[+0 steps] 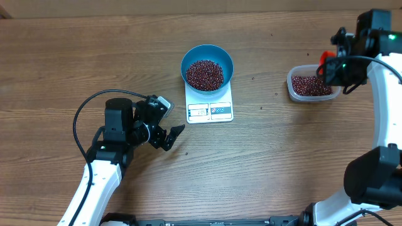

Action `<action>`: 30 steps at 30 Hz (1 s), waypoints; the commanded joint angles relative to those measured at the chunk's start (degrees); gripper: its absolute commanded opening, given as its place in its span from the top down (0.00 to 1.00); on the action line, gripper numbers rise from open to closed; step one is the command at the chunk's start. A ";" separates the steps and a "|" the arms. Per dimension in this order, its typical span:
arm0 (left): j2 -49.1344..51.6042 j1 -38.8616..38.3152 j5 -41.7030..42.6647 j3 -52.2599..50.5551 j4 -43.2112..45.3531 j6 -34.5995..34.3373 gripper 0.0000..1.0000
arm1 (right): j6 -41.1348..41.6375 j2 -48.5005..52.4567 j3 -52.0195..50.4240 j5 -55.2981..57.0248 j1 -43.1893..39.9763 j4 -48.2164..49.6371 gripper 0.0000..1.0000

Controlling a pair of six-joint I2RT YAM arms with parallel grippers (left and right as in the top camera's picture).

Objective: Scoop item into bowl and weigh 150g on scale
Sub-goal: 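Dip the scoop into the tub for a small amount of beans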

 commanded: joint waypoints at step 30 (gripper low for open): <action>0.20 -0.48 0.48 0.15 0.15 -0.61 0.00 | -4.48 0.50 -19.78 -4.48 -0.22 21.03 0.96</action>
